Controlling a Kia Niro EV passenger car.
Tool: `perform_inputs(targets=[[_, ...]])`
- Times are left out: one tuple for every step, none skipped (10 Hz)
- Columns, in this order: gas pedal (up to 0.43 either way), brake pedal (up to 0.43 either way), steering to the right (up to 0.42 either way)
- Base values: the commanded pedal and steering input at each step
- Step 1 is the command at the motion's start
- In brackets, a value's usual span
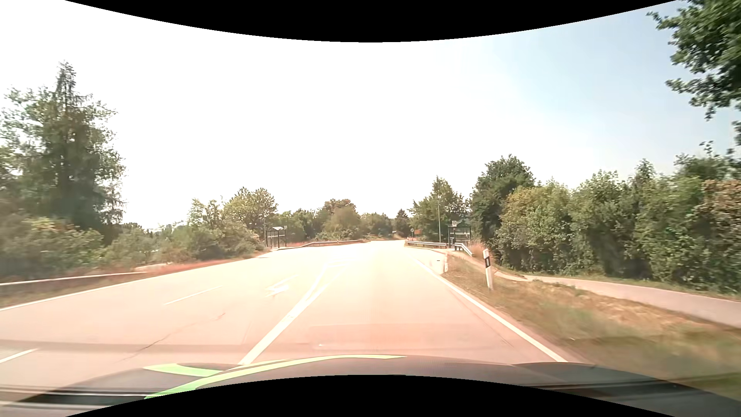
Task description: Follow the waypoints while adhering to traffic rules and regulations
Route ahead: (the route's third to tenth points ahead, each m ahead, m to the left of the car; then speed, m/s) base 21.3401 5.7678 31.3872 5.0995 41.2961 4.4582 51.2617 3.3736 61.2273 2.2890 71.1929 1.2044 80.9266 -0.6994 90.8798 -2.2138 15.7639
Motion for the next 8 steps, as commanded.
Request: perform_inputs(targets=[[0.087,0.0,0.007],[0.067,0.0,0.007],[0.067,0.0,0.008],[0.067,0.0,0.008],[0.067,0.0,0.008],[0.047,0.0,0.007],[0.0,0.0,0.008],[0.0,0.0,0.007]])
